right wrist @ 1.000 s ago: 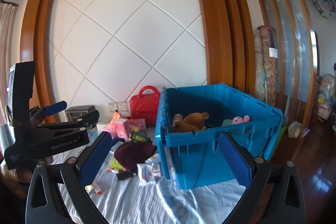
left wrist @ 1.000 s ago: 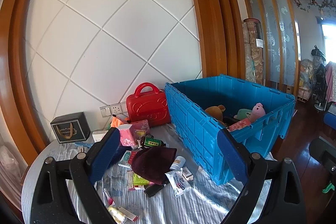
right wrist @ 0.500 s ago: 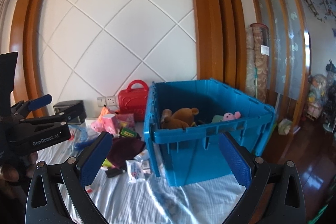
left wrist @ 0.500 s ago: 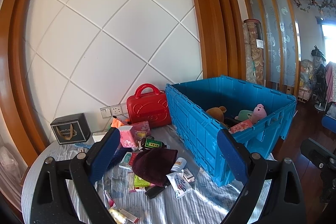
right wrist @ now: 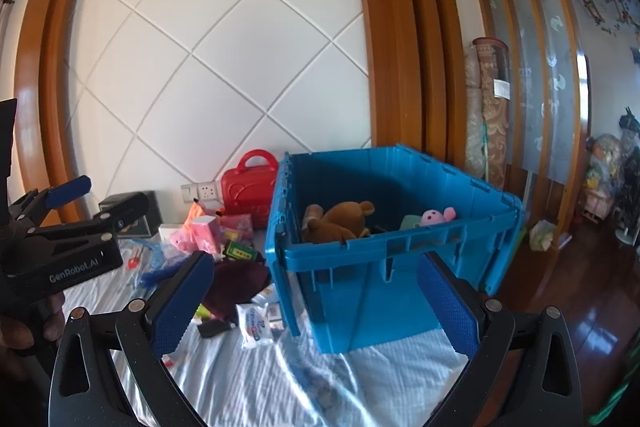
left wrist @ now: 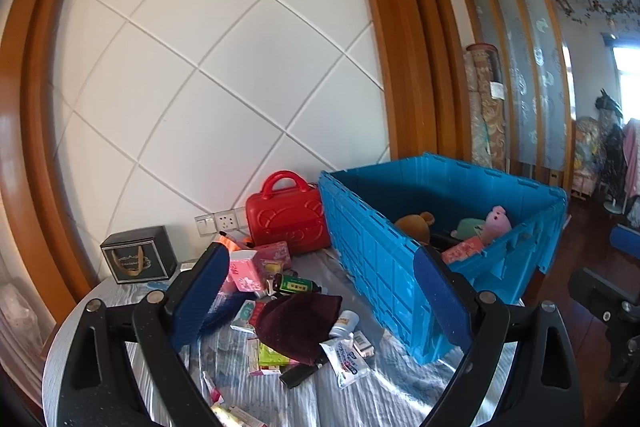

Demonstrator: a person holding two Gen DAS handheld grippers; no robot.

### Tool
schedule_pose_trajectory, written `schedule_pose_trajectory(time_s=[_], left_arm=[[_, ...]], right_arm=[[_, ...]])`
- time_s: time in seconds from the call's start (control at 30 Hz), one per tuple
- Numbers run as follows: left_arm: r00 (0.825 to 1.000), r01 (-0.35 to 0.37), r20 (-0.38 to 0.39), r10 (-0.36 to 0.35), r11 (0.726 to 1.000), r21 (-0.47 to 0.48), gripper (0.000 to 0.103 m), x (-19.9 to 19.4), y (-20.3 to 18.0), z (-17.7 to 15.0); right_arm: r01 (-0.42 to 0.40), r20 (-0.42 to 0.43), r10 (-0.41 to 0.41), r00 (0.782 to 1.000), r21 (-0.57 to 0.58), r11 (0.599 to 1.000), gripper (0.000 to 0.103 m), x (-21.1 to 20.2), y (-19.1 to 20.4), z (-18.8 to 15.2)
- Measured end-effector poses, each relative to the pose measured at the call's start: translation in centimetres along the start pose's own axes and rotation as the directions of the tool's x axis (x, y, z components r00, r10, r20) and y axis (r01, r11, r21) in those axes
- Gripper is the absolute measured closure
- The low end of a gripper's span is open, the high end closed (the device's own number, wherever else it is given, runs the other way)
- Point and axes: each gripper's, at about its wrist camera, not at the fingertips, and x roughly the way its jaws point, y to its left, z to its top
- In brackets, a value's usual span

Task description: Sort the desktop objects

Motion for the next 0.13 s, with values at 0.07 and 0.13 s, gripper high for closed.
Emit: schedule_pose_trajectory(time_s=[0.07, 0.13], left_arm=[[1.000, -0.017, 0.009, 0.017, 1.000, -0.008, 0.010, -0.06, 0.34, 0.23], [0.999, -0.028, 0.016, 0.029, 1.000, -0.007, 0.010, -0.17, 0.50, 0.26]], right_arm=[[0.000, 0.001, 0.000, 1.000, -0.001, 1.000, 0.000, 0.04, -0.04, 0.02], [-0.002, 0.001, 0.002, 1.000, 0.002, 1.000, 0.000, 0.09, -0.10, 0.06]])
